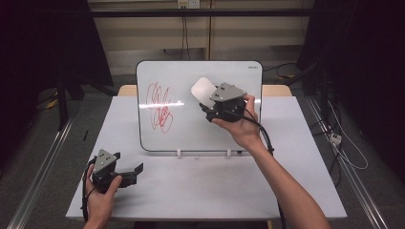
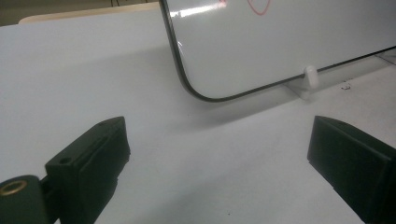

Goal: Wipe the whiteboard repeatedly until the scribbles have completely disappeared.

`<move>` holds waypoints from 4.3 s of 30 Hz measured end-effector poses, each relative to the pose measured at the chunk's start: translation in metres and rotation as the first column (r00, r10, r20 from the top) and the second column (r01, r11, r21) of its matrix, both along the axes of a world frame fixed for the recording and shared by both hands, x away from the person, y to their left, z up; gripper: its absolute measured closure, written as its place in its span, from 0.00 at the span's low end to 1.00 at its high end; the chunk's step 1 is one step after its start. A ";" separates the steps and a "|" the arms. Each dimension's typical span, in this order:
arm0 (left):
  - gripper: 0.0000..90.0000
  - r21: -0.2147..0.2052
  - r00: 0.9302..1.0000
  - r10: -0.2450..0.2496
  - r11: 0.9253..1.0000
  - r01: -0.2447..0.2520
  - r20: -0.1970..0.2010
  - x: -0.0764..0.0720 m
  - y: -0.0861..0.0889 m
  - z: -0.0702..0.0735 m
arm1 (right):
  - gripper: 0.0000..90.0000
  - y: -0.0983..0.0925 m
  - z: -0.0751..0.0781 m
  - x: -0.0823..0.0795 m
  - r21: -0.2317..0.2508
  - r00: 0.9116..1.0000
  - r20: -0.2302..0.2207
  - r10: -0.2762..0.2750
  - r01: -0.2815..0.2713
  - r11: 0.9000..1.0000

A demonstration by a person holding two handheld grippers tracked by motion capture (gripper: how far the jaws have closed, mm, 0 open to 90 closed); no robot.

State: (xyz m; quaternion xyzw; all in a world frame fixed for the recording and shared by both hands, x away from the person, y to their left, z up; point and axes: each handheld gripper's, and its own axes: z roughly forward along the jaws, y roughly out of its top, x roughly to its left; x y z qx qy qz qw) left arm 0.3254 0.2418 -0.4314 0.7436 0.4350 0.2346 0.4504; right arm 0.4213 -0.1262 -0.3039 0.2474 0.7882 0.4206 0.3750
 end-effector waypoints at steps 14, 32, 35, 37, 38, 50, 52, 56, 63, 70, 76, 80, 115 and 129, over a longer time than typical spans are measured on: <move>0.06 -0.013 1.000 -0.001 1.000 0.001 0.002 0.000 0.001 0.000 | 0.35 0.049 0.006 0.017 -0.043 0.999 0.025 0.035 -0.034 0.998; 0.06 -0.010 1.000 -0.014 1.000 0.014 0.005 0.001 0.003 0.001 | 0.35 0.095 0.015 0.045 -0.106 0.999 0.018 0.044 -0.042 0.993; 0.06 -0.017 1.000 -0.007 1.000 0.007 0.005 0.000 0.003 0.001 | 0.35 0.102 0.015 0.050 -0.123 0.999 0.017 0.045 -0.043 0.991; 0.06 -0.018 1.000 -0.006 1.000 0.006 0.004 0.000 0.003 0.001 | 0.35 0.107 0.014 0.052 -0.130 0.999 0.014 0.039 -0.036 0.991; 0.06 -0.024 1.000 -0.006 1.000 0.006 0.006 0.001 0.004 0.001 | 0.35 0.109 0.014 0.053 -0.133 0.999 0.015 0.038 -0.035 0.991; 0.06 -0.019 1.000 -0.007 1.000 0.007 0.004 0.001 0.005 0.001 | 0.35 0.134 0.013 0.062 -0.205 0.998 0.032 0.044 -0.037 0.978; 0.06 -0.021 1.000 -0.009 1.000 0.009 0.007 0.000 0.006 0.001 | 0.35 0.137 0.013 0.063 -0.212 0.998 0.036 0.042 -0.033 0.977; 0.06 -0.028 1.000 -0.007 1.000 0.008 0.009 0.000 0.005 0.001 | 0.35 0.143 0.012 0.067 -0.233 0.999 0.035 0.041 -0.032 0.972; 0.06 -0.031 1.000 -0.003 1.000 0.004 0.008 0.000 0.006 0.002 | 0.35 0.149 0.007 0.072 -0.256 0.999 0.037 0.023 -0.013 0.967; 0.06 -0.028 1.000 -0.006 1.000 0.007 0.009 0.000 0.008 0.002 | 0.34 0.153 0.002 0.074 -0.278 0.998 0.057 0.010 0.006 0.960; 0.06 -0.028 1.000 -0.003 1.000 0.003 0.007 0.000 0.008 0.002 | 0.33 0.150 0.003 0.073 -0.260 0.999 0.046 0.021 -0.008 0.966; 0.06 -0.025 1.000 -0.003 1.000 0.003 0.008 0.000 0.008 0.002 | 0.33 0.149 0.005 0.071 -0.240 0.999 0.039 0.018 -0.008 0.971; 0.06 -0.018 1.000 -0.006 1.000 0.006 0.002 0.000 0.006 0.001 | 0.35 0.156 -0.016 0.052 -0.310 0.996 0.054 0.068 -0.048 0.949; 0.06 -0.025 1.000 0.002 1.000 -0.002 0.008 -0.001 0.008 0.002 | 0.35 0.145 -0.005 0.061 -0.274 0.998 0.055 0.035 -0.018 0.962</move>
